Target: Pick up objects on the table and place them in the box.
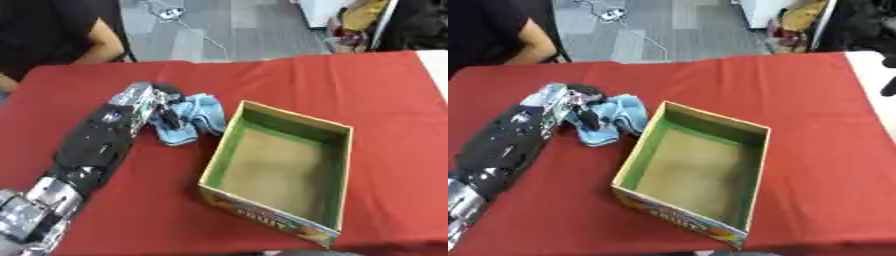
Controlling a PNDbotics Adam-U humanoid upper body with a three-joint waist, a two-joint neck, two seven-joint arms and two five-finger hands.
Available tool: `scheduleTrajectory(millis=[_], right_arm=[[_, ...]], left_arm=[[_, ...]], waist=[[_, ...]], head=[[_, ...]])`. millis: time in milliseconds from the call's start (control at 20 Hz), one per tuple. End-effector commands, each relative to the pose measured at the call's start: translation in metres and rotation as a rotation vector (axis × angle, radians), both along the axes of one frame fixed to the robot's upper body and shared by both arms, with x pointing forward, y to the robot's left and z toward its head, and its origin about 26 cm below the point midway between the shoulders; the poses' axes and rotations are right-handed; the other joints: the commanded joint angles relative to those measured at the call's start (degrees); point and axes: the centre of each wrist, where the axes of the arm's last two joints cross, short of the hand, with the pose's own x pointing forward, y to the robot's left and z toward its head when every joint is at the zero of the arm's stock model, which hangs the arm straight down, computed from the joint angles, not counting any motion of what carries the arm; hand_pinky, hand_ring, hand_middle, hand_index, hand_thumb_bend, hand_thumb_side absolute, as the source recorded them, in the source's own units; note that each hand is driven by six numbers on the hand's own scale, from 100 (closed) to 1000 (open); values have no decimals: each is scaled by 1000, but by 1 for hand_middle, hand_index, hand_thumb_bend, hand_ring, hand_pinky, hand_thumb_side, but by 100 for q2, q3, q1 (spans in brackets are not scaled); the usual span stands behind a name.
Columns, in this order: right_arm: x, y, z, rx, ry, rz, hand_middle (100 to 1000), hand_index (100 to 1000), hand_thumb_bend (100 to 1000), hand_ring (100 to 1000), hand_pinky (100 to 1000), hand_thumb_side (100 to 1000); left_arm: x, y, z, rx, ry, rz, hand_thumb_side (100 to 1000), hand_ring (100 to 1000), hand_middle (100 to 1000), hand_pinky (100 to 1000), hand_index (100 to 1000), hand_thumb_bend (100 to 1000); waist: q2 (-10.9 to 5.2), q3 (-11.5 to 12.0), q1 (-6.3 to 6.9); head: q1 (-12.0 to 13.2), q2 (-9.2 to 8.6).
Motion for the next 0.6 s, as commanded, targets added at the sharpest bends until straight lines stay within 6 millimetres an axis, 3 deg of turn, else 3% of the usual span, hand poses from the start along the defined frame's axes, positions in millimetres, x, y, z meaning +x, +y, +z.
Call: scheduleTrajectory(millis=[50,200,450,500,550,600], right_arm=[[-2,-1,9,-23,-39,5,798,949,143,746,534,640],[-2,-1,9,-24,-37,2,797,948,143,746,534,640],[-3,-2,8,-27,-32,-3,797,949,143,746,534,639],[-3,-2,8,-27,-31,-4,797,949,145,746,534,644],[-3,-3,7,-27,-31,-5,797,949,142,746,534,639],[-3,-3,7,-27,-30,-6,797,949,142,746,534,639]], left_arm=[[2,9,39,-121,-153,27,375,100,100,100,100,100],[0,17,79,-214,-252,31,395,100,100,100,100,100],[-14,28,167,-282,-508,1,485,100,100,100,100,100],[-19,26,179,-295,-559,-10,808,100,100,100,100,100],[-24,23,192,-306,-617,-31,517,100,100,100,100,100],[-29,19,202,-314,-663,-50,517,100,100,100,100,100]], waist=[[-50,2,-18],[-61,8,-11],[-87,27,1],[-89,30,1],[-93,32,-2],[-94,34,-3]], head=[[-59,-5],[-96,-5],[-157,-5],[-162,-5],[-163,-5],[-166,-5]])
